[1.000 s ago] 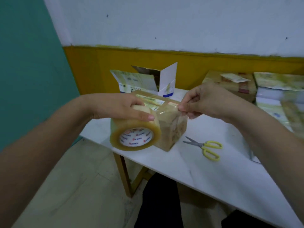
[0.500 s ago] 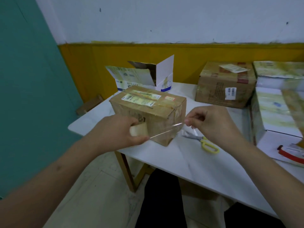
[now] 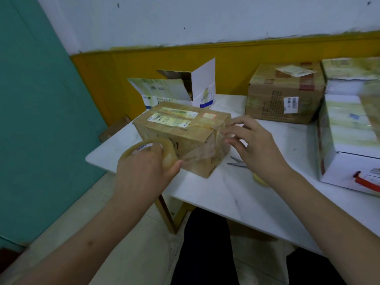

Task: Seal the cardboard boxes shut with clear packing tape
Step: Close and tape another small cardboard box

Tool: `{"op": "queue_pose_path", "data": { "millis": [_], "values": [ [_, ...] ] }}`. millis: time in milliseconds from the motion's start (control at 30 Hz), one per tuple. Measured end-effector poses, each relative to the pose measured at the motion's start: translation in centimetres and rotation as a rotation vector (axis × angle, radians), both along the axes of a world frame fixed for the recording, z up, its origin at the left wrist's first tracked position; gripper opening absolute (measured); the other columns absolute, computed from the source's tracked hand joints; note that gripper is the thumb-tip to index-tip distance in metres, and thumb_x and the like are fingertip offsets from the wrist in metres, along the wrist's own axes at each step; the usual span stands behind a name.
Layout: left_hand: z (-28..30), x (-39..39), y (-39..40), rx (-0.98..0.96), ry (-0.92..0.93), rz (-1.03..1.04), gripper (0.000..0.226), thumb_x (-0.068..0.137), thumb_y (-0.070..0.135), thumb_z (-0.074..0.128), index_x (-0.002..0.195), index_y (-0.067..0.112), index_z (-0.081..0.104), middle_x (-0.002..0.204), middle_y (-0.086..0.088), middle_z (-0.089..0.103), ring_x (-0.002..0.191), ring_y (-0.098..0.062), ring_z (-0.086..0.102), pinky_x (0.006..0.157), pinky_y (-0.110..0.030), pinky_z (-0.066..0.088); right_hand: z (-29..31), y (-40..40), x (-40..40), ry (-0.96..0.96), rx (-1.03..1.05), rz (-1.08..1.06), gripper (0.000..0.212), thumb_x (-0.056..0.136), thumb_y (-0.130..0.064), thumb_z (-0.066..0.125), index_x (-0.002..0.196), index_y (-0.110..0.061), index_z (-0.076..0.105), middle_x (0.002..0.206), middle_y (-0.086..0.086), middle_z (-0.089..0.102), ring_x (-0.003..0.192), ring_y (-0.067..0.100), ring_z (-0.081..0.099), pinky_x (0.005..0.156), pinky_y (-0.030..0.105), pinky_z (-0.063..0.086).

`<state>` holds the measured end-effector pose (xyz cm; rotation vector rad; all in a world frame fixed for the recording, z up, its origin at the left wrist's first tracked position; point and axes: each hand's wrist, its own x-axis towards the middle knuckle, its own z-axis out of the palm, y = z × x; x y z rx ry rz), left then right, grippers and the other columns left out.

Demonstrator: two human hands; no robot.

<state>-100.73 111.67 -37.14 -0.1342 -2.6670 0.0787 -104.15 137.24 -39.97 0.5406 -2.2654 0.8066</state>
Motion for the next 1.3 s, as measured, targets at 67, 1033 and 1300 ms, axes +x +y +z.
{"op": "queue_pose_path", "data": {
  "millis": [67, 1033, 1300],
  "values": [
    [0.1, -0.1, 0.5, -0.023, 0.008, 0.022, 0.06, 0.085, 0.076, 0.045, 0.104, 0.022, 0.064, 0.077, 0.005, 0.063, 0.069, -0.016, 0.053, 0.051, -0.028, 0.027, 0.5, 0.3, -0.8, -0.093, 0.012, 0.03, 0.063, 0.088, -0.008, 0.071, 0.144, -0.027, 0.05, 0.13, -0.012, 0.05, 0.079, -0.002, 0.058, 0.087, 0.009, 0.045],
    [-1.6, -3.8, 0.0, 0.006, -0.002, 0.149, 0.068, 0.089, 0.081, 0.037, 0.111, 0.021, 0.061, 0.09, 0.001, 0.068, 0.083, -0.02, 0.066, 0.059, -0.029, 0.042, 2.7, -4.7, -3.8, 0.047, 0.555, -0.005, 0.083, 0.086, -0.083, 0.021, 0.126, -0.02, 0.058, 0.125, -0.001, 0.062, 0.115, 0.021, 0.052, 0.093, 0.038, 0.046],
    [-1.9, -4.9, -0.9, -0.009, 0.097, 0.039, 0.069, 0.084, 0.081, 0.038, 0.099, 0.019, 0.064, 0.083, 0.002, 0.069, 0.074, -0.017, 0.066, 0.053, -0.026, 0.036, -0.8, -6.6, -6.3, 0.114, 0.296, 0.07, 0.053, 0.088, -0.059, 0.057, 0.116, -0.016, 0.069, 0.119, -0.001, 0.069, 0.107, 0.022, 0.058, 0.098, 0.042, 0.044]
  ]
}}
